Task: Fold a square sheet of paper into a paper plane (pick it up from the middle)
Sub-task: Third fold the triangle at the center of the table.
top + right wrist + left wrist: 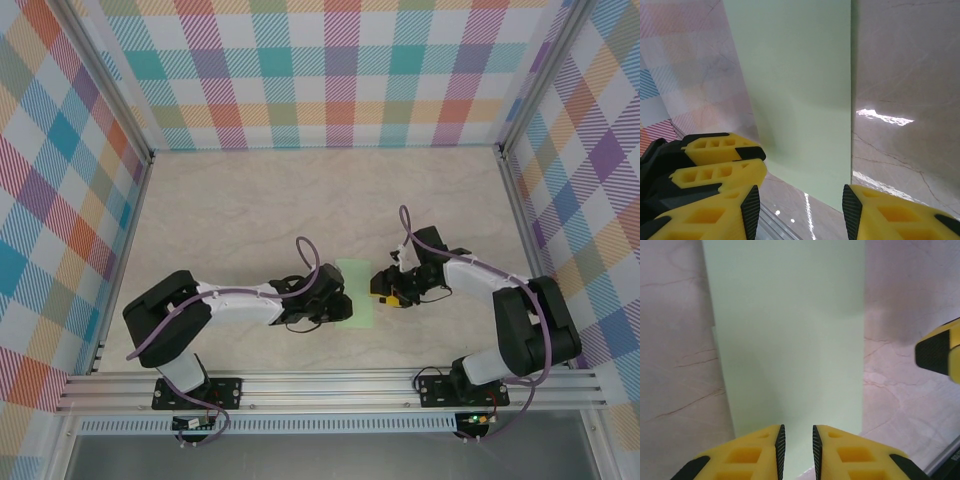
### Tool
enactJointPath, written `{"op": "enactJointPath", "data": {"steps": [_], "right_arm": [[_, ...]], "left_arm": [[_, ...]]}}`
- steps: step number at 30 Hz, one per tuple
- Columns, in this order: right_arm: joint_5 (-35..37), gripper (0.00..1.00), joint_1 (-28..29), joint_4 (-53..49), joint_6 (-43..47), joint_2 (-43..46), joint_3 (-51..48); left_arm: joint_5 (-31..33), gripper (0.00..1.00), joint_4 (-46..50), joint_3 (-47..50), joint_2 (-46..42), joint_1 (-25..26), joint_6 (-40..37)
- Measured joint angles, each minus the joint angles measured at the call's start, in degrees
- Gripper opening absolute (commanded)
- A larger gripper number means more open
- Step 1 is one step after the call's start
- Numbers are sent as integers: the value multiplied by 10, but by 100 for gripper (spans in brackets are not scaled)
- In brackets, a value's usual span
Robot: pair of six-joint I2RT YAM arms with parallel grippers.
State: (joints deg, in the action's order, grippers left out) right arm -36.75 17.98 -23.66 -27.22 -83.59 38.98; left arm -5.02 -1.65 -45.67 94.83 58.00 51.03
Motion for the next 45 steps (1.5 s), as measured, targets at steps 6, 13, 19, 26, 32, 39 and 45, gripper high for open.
{"op": "enactJointPath", "data": {"steps": [6, 13, 19, 26, 32, 39, 45], "right_arm": [[-13, 51, 0, 16, -3, -2, -1], [-19, 51, 0, 40, -9, -26, -4], [-15, 50, 2, 53, -9, -49, -4], [-17, 49, 17, 69, -9, -78, -3], [-17, 48, 20, 70, -8, -80, -2], [-14, 47, 20, 69, -9, -81, -2], [3, 46, 26, 65, -10, -73, -2]], "left_arm": [[-1, 20, -30, 4, 30, 0, 3], [8, 21, -46, 21, 21, 0, 4], [21, 21, -49, 50, -5, 0, 4], [21, 21, -59, 54, -5, 0, 4], [25, 23, -72, 64, -12, 0, 6], [25, 24, -74, 64, -12, 0, 5], [31, 25, -73, 64, -24, -3, 1]]}}
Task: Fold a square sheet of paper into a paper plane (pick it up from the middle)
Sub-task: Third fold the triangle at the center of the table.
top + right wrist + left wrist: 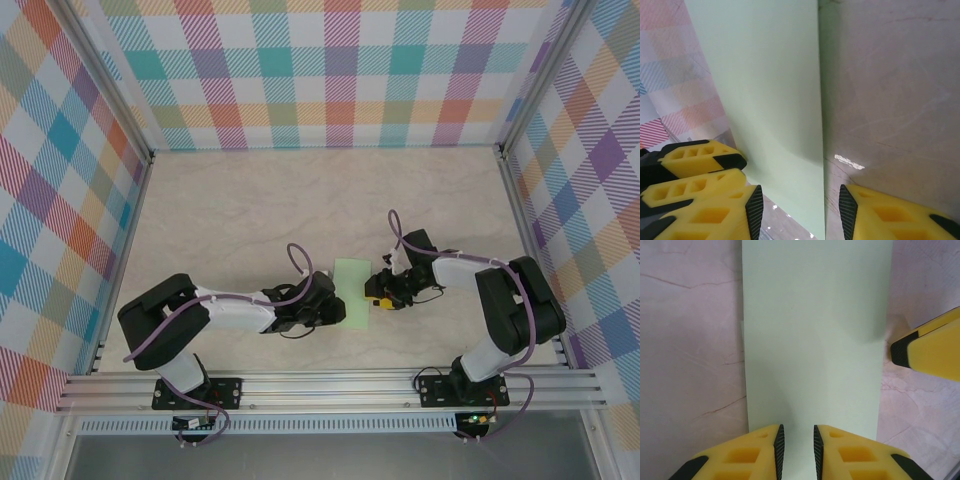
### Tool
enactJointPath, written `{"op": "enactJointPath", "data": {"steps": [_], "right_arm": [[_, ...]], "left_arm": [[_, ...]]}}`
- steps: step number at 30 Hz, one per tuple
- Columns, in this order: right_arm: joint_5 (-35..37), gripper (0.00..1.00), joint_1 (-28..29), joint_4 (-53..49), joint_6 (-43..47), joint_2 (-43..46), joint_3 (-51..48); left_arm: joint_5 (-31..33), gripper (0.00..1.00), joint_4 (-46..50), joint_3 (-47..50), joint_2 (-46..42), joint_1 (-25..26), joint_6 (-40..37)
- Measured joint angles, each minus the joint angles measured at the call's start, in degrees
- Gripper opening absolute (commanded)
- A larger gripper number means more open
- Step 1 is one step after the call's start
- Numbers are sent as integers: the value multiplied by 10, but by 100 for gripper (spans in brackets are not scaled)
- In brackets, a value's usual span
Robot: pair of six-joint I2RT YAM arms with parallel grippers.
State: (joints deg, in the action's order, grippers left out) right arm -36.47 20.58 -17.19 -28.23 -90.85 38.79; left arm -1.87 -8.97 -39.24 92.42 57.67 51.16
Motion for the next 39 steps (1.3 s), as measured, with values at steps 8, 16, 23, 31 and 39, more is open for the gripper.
{"op": "enactJointPath", "data": {"steps": [8, 16, 23, 31, 39], "right_arm": [[25, 45, 6, -4, -8, 16, 0], [47, 43, 21, -12, -20, 28, 0], [57, 42, 23, -17, -29, 41, 0], [61, 42, 26, -19, -31, 41, 0], [60, 42, 33, -19, -40, 35, 10]], "left_arm": [[-2, 24, 0, -2, -13, -29, -11], [-29, 23, -17, -10, 2, -66, -19], [-70, 22, -51, -31, 45, -93, -22], [-96, 21, -76, -43, 78, -113, -21], [-97, 20, -77, -43, 85, -120, -21]]}}
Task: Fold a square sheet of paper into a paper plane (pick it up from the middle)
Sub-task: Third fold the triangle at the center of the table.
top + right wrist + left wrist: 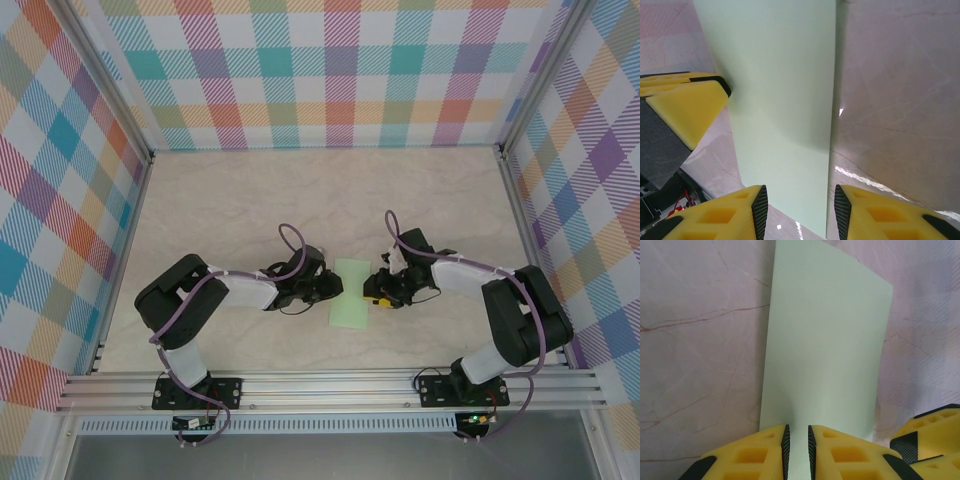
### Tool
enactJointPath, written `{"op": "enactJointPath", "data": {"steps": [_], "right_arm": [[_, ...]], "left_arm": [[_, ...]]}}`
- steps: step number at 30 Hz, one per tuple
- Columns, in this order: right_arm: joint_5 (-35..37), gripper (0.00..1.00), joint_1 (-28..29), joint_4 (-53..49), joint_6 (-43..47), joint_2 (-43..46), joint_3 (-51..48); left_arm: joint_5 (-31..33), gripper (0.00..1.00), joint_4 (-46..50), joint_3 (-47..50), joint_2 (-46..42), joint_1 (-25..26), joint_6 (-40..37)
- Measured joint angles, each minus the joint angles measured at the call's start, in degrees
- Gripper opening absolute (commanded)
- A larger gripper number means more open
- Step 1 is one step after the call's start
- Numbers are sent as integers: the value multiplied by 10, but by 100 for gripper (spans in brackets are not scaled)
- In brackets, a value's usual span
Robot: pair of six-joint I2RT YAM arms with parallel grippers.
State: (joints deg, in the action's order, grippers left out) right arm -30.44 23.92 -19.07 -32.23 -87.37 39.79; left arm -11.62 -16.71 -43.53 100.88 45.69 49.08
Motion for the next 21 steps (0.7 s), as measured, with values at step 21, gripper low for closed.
{"op": "enactJointPath", "data": {"steps": [21], "right_arm": [[-5, 42, 11, 13, -15, -39, 9]], "left_arm": [[-19, 19, -33, 14, 4, -13, 35]]}}
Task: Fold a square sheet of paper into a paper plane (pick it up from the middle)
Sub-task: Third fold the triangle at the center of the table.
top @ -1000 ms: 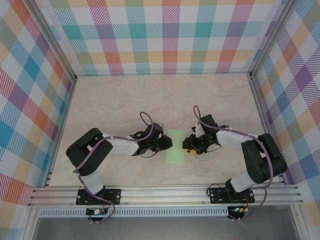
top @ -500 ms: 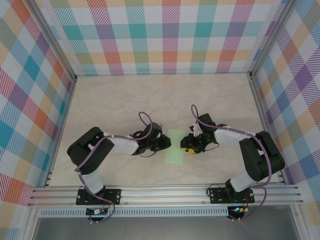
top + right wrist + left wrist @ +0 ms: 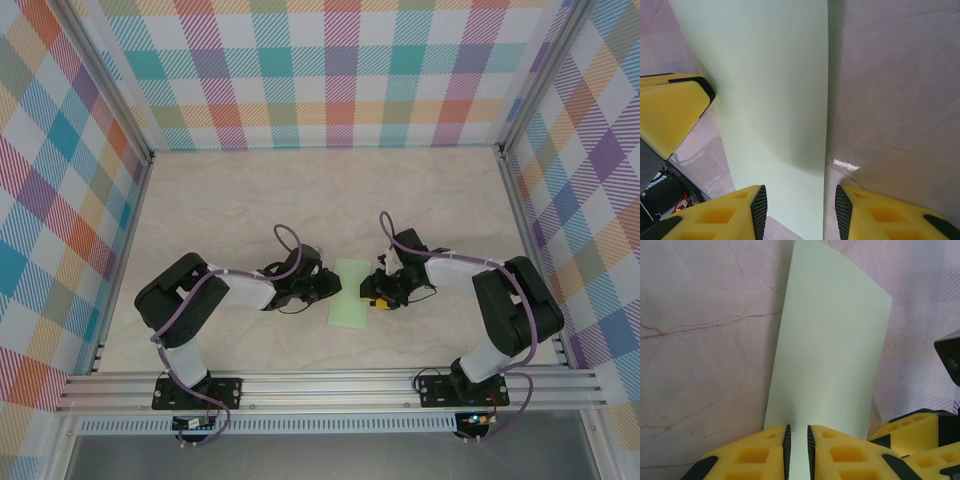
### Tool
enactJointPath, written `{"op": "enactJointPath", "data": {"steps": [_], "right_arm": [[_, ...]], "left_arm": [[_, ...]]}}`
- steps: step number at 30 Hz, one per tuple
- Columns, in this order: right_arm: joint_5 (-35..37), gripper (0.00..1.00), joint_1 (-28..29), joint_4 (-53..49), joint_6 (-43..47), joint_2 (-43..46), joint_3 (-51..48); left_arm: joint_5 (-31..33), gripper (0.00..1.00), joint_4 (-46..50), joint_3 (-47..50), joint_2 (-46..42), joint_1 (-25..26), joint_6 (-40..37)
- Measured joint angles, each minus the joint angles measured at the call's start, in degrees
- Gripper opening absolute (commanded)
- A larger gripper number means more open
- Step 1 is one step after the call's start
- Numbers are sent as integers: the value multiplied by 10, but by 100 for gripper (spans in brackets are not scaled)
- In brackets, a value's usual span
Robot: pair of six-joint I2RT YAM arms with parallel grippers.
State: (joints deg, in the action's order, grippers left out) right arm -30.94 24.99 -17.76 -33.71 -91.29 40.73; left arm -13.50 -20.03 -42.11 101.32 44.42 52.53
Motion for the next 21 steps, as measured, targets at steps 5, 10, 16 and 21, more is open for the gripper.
{"op": "enactJointPath", "data": {"steps": [5, 10, 16, 21], "right_arm": [[-8, 42, 3, 13, -3, -2, 0], [-12, 42, 3, 23, -6, -5, 0], [-13, 41, 3, 28, -13, -7, 0], [-21, 42, 4, 40, -16, -7, 0]], "left_arm": [[0, 19, -15, 7, 0, -1, 11], [0, 19, -26, 13, 0, -1, 20], [0, 19, -30, 15, 0, -2, 22], [-2, 19, -30, 15, 0, -3, 22]]}}
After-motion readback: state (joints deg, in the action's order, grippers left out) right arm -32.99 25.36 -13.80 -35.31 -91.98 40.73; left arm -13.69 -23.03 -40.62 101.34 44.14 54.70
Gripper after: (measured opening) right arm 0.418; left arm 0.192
